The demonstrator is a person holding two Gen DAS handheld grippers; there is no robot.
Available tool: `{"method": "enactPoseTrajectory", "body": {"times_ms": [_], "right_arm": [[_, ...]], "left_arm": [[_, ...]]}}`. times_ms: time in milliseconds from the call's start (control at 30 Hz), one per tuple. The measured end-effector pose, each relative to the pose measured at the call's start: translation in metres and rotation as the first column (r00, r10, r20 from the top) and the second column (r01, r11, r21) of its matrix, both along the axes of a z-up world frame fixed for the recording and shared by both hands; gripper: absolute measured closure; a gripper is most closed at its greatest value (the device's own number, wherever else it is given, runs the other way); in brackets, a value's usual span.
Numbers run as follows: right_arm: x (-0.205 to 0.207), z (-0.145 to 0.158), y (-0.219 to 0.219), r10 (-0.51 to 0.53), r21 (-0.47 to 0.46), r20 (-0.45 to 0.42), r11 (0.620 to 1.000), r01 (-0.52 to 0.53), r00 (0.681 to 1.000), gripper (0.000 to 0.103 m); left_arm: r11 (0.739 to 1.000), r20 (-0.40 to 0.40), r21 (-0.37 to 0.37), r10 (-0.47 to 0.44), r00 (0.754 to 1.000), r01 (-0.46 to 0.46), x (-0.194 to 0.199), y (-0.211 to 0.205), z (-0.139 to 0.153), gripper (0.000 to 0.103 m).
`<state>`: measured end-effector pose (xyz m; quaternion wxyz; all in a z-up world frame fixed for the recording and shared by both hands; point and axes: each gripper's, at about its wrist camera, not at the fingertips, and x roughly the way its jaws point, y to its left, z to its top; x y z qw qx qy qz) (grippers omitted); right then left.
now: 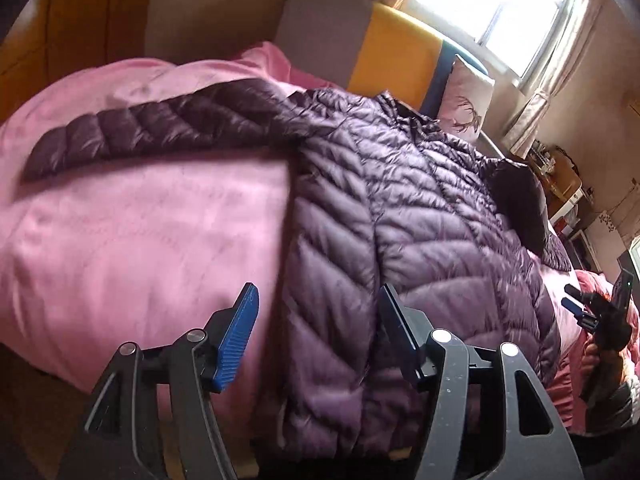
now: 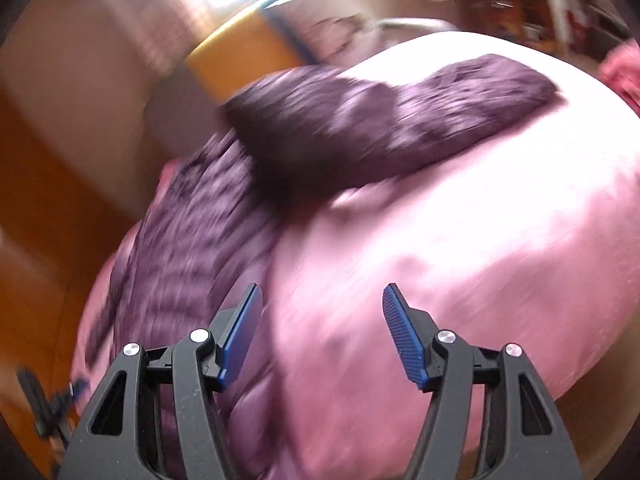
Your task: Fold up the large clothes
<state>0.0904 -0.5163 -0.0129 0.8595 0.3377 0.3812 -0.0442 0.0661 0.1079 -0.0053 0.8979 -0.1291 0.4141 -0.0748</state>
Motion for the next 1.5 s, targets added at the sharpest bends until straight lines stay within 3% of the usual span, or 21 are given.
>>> {"method": "enactPoseTrajectory", "body": {"times_ms": [100,167,300,400,500,533,567,633,667,767,867,967,1033,1133,1200,1233,1267,1400,1500], "right_arm": [[0.016,-0.010,-0.059,-0.230,0.098,-0.011,0.968,0.230,0.973,0.043],[0.026,-0.017,-0.093,-0.362,0.144,-0.030,0.921,0.363,0.932,0.043],[0.047,-0.026,-0.130,-0.501,0.186,-0.058,0.844,0.503,0.863,0.043],[0.063,-0.026,-0.148,-0.536,0.171,-0.068,0.825,0.539,0.842,0.044],[0.087,-0.026,-0.153,-0.524,0.135,-0.073,0.838,0.529,0.849,0.045],[0.091,-0.026,-0.155,-0.505,0.123,-0.079,0.851,0.511,0.860,0.057],[0.096,-0.026,-0.154,-0.480,0.100,-0.091,0.867,0.488,0.872,0.077],[0.098,-0.022,-0.151,-0.465,0.031,-0.083,0.883,0.469,0.881,0.094],[0.091,-0.014,-0.150,-0.470,-0.010,-0.063,0.882,0.471,0.880,0.097],[0.049,0.006,-0.146,-0.530,-0.158,-0.017,0.839,0.521,0.848,0.099],[0.010,0.001,-0.153,-0.595,-0.225,-0.030,0.787,0.575,0.803,0.099],[-0.003,-0.023,-0.157,-0.609,-0.272,-0.108,0.778,0.566,0.785,0.099],[-0.002,-0.032,-0.156,-0.604,-0.276,-0.112,0.782,0.559,0.789,0.099],[-0.001,-0.027,-0.154,-0.593,-0.258,-0.107,0.792,0.554,0.798,0.094],[-0.006,-0.024,-0.152,-0.595,-0.248,-0.107,0.792,0.558,0.796,0.074],[-0.010,-0.019,-0.150,-0.600,-0.250,-0.098,0.787,0.564,0.794,0.049],[-0.015,-0.014,-0.144,-0.607,-0.257,-0.082,0.779,0.571,0.791,0.033],[-0.022,0.010,-0.115,-0.571,-0.296,-0.031,0.789,0.539,0.820,0.030],[-0.008,0.023,-0.076,-0.480,-0.303,0.005,0.836,0.458,0.878,0.022]], "left_arm": [[0.999,0.024,-0.014,-0.028,0.999,0.029,0.023,-0.025,0.001,0.042],[0.999,0.040,0.014,-0.052,0.998,0.051,0.027,-0.034,-0.001,0.042],[0.990,0.043,0.086,-0.112,0.993,0.108,0.050,-0.068,-0.007,0.042],[0.982,0.016,0.127,-0.142,0.990,0.139,0.067,-0.087,-0.020,0.042],[0.976,-0.020,0.163,-0.145,0.989,0.146,0.080,-0.096,-0.035,0.042],[0.975,-0.032,0.165,-0.142,0.989,0.146,0.083,-0.097,-0.040,0.042],[0.976,-0.044,0.165,-0.137,0.990,0.143,0.086,-0.097,-0.045,0.042],[0.977,-0.059,0.168,-0.120,0.991,0.128,0.089,-0.096,-0.055,0.042],[0.978,-0.060,0.168,-0.114,0.992,0.123,0.089,-0.097,-0.057,0.042],[0.978,-0.060,0.184,-0.085,0.995,0.095,0.088,-0.100,-0.062,0.042],[0.983,-0.065,0.174,-0.047,0.997,0.058,0.089,-0.100,-0.066,0.042],[0.985,-0.070,0.167,-0.028,0.997,0.040,0.090,-0.099,-0.067,0.042],[0.984,-0.072,0.173,-0.032,0.997,0.044,0.092,-0.098,-0.068,0.042],[0.986,-0.076,0.163,-0.033,0.997,0.045,0.092,-0.094,-0.067,0.042],[0.988,-0.075,0.150,-0.036,0.997,0.046,0.090,-0.091,-0.066,0.042],[0.989,-0.071,0.140,-0.040,0.997,0.050,0.087,-0.089,-0.063,0.041],[0.991,-0.067,0.124,-0.047,0.997,0.055,0.084,-0.086,-0.060,0.040],[1.000,-0.043,-0.012,0.025,0.999,-0.025,0.072,-0.048,-0.044,0.030],[0.983,-0.018,-0.062,0.171,0.985,-0.172,0.063,0.003,-0.032,0.030]]}}
